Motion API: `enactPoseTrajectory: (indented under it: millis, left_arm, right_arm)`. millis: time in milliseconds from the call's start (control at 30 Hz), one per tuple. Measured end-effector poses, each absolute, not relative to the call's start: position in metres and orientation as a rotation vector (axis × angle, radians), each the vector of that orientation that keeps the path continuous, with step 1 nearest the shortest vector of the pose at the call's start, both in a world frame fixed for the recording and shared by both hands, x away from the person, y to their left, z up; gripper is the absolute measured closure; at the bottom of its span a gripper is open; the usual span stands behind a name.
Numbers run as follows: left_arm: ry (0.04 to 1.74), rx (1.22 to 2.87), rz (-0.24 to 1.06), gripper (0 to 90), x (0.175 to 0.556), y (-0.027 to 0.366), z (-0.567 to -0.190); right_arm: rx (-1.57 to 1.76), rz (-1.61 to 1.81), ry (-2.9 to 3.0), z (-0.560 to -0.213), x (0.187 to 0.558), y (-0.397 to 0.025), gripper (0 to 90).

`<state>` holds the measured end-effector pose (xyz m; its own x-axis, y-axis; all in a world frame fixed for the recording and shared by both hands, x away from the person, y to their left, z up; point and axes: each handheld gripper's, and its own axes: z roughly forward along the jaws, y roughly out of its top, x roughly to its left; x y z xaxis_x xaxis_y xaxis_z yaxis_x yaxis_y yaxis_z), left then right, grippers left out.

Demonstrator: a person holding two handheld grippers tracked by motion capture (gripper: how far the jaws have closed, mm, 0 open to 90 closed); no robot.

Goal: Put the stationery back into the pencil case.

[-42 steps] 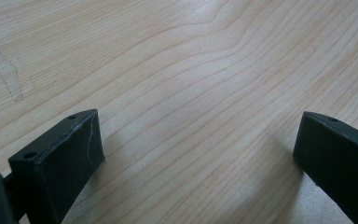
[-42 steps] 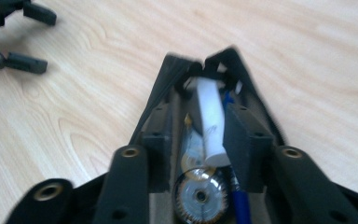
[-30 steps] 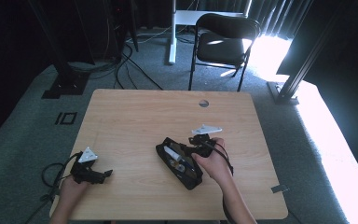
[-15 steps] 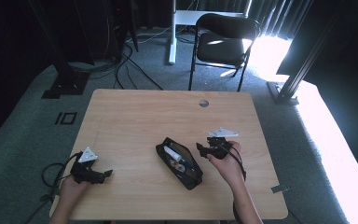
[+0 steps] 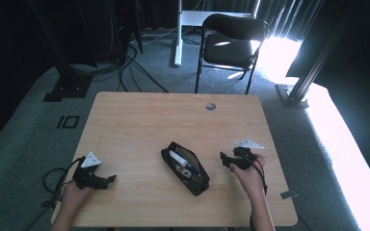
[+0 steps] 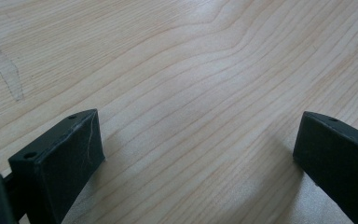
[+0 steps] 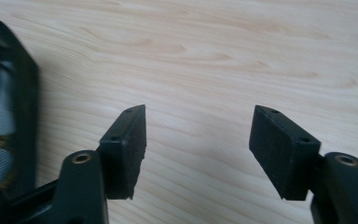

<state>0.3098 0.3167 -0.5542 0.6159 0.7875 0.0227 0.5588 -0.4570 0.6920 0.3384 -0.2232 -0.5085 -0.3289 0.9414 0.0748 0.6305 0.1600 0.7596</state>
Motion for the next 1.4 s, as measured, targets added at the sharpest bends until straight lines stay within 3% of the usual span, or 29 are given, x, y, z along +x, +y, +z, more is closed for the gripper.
enactPoseTrajectory:
  millis: [1033,1133,1400]
  left_arm:
    - [1.050,2.188,0.454,1.6,0.310,0.317,-0.554]
    - [1.051,2.187,0.454,1.6,0.310,0.317,-0.554]
    - [1.051,2.188,0.454,1.6,0.310,0.317,-0.554]
  right_arm:
    - [1.688,0.839,1.845,-0.557,0.309,-0.293,24.7]
    - [1.677,0.826,1.809,-0.561,0.307,-0.295,19.4]
    - [1.696,0.813,1.787,-0.561,0.307,-0.295,17.1]
